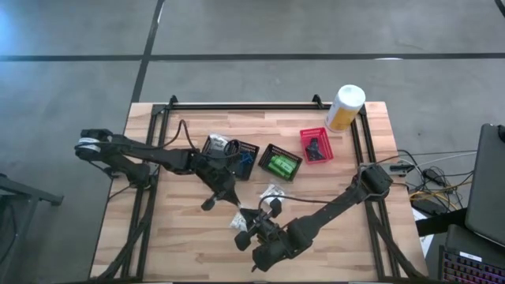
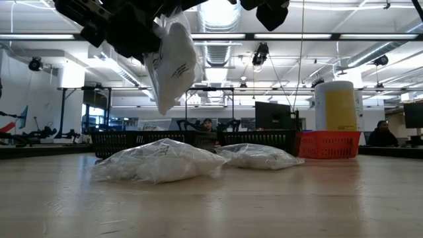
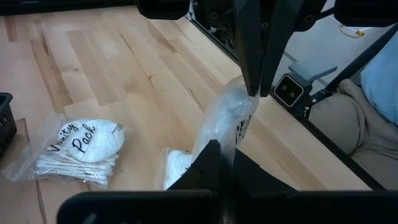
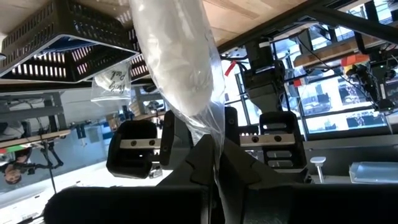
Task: Pick & Place Travel size toiletries
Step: Put the center vanity pack into the left black bin
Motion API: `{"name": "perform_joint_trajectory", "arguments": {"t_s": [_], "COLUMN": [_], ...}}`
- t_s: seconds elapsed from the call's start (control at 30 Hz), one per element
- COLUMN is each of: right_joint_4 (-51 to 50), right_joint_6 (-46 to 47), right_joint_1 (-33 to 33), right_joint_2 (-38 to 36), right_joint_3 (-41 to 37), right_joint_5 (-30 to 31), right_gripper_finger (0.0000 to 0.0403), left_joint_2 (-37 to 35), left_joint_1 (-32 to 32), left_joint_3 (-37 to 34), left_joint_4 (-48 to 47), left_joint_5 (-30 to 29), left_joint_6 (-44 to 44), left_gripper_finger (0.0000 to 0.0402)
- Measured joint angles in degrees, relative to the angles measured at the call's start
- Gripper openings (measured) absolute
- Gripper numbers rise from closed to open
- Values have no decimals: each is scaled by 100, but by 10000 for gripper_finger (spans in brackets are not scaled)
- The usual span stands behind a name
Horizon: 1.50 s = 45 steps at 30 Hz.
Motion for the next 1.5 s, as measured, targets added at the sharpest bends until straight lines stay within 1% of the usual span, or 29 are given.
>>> {"name": "perform_joint_trajectory", "arguments": {"t_s": [0.17, 0.37, 0.53, 1.27, 1.37, 1.43, 1.5], "right_joint_4": [41, 416, 463, 612, 604, 616, 668], "right_joint_6": [49, 764, 521, 611, 476, 338, 337], "right_joint_1": [-2, -4, -3, 103, 164, 212, 257], "right_joint_2": [0, 0, 0, -7, -7, -7, -8], "right_joint_3": [0, -9, -9, -2, -2, 0, 0], "right_joint_5": [88, 134, 147, 223, 528, 696, 716], "right_gripper_finger": [8, 8, 8, 10, 23, 42, 64], "left_joint_2": [-2, -4, -5, 2, 2, 2, 2], "left_joint_1": [2, -2, -2, 13, 9, 9, 9], "left_joint_3": [0, 0, 0, -17, -17, -17, -17], "left_joint_4": [2, 20, 15, -62, -33, -26, -26], "left_joint_5": [-39, -26, -45, -171, -157, -155, -155], "left_joint_6": [0, 4, 3, -2, 0, -2, -2], "left_gripper_finger": [2, 1, 1, 1, 1, 1, 1]}}
